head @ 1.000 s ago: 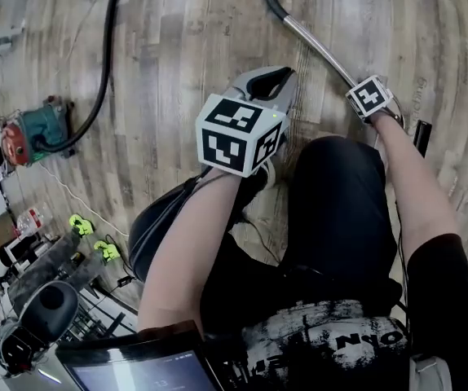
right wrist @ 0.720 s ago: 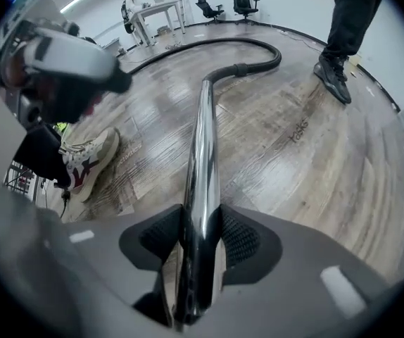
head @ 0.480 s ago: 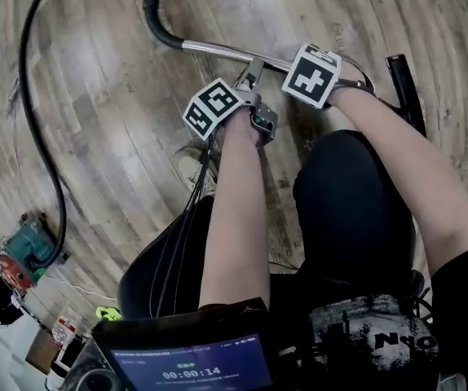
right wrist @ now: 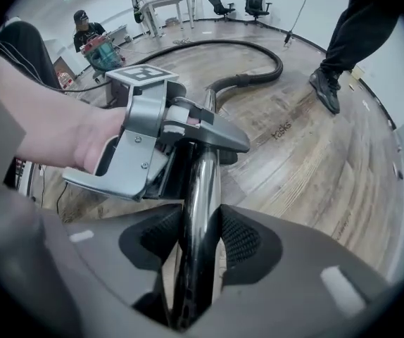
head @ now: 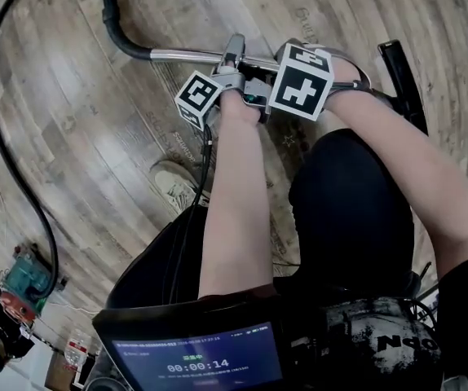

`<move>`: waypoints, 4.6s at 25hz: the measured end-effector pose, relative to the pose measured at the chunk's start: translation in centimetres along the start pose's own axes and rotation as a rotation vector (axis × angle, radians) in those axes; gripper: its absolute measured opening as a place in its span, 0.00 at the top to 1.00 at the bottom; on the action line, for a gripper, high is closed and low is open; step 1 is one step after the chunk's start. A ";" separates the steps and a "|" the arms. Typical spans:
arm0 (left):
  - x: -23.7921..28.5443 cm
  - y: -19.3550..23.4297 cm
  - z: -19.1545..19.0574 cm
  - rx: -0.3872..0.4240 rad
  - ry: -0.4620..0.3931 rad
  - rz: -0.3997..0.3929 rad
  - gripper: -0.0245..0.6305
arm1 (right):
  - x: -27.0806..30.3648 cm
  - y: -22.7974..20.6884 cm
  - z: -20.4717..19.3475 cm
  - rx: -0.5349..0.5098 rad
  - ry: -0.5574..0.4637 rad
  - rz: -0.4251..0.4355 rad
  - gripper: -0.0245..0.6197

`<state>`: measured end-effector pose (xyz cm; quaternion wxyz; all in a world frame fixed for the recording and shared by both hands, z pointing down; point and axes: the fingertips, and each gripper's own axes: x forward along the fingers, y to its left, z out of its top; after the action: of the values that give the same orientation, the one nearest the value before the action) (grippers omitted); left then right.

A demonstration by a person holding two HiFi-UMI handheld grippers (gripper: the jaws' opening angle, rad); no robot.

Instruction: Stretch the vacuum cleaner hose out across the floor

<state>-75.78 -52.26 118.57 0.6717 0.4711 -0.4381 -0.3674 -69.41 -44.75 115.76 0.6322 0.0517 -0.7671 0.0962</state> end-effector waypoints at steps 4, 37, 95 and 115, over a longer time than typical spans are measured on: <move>0.0 -0.6 0.2 -0.017 -0.049 -0.019 0.79 | -0.2 -0.6 0.1 -0.055 -0.001 -0.032 0.68; -5.5 -11.4 8.5 0.355 -0.214 0.135 0.85 | -1.2 1.8 1.1 -0.129 -0.129 -0.021 0.75; -36.8 -61.5 -32.9 0.438 -0.031 -0.050 0.88 | -63.6 33.3 -13.3 -0.004 -0.260 0.221 0.79; -36.1 -57.8 -43.7 0.386 -0.348 0.098 0.89 | -64.7 31.1 -27.3 -0.262 -0.238 0.469 0.79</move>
<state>-52.13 -22.44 47.14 0.5009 0.4982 -0.6314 -0.3196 -36.81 -11.31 54.81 0.4996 -0.1984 -0.8327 0.1330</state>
